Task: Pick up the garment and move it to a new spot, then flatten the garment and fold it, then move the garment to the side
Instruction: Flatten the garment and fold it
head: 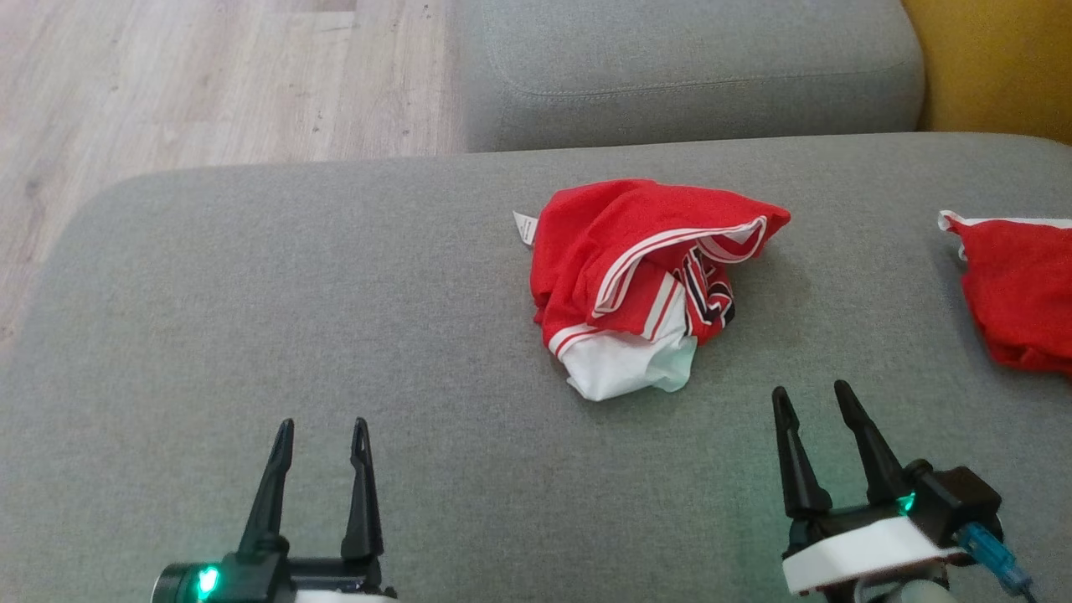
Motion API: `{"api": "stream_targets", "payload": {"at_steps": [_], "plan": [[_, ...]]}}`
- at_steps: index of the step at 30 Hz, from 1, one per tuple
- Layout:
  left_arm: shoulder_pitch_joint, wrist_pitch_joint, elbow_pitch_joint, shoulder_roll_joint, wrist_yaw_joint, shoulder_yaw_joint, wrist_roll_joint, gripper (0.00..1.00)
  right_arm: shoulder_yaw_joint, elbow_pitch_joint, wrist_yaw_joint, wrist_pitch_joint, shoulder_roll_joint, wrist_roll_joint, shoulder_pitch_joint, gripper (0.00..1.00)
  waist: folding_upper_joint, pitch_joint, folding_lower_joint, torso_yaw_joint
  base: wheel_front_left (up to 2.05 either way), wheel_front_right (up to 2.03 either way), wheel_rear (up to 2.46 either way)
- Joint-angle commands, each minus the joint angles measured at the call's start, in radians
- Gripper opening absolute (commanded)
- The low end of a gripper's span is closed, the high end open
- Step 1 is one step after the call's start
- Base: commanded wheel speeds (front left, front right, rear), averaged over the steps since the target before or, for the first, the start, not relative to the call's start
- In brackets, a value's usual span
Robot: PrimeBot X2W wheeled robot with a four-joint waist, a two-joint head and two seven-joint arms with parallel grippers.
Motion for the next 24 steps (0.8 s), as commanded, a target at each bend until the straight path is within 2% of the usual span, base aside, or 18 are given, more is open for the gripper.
{"api": "stream_targets", "payload": {"at_steps": [1,16,24], "plan": [[-0.041,-0.008,-0.031,-0.005,0.005,0.024,0.013,1.0,0.022,-0.028,-0.001,-0.004,-0.002,0.005,-0.027,1.0,-0.0001,0.0,0.0,-0.002,0.0,0.0,0.0],[-0.047,-0.008,-0.027,-0.005,-0.002,0.021,0.018,1.0,0.038,-0.024,-0.001,-0.004,-0.002,0.016,-0.031,1.0,-0.0001,0.009,0.0,-0.036,0.0,0.0,0.0],[-0.141,-0.008,0.009,-0.005,-0.037,-0.025,0.053,1.0,0.058,-0.037,-0.001,-0.004,-0.002,0.01,-0.054,1.0,-0.0001,0.064,0.0,-0.105,0.0,0.0,0.0]]}}
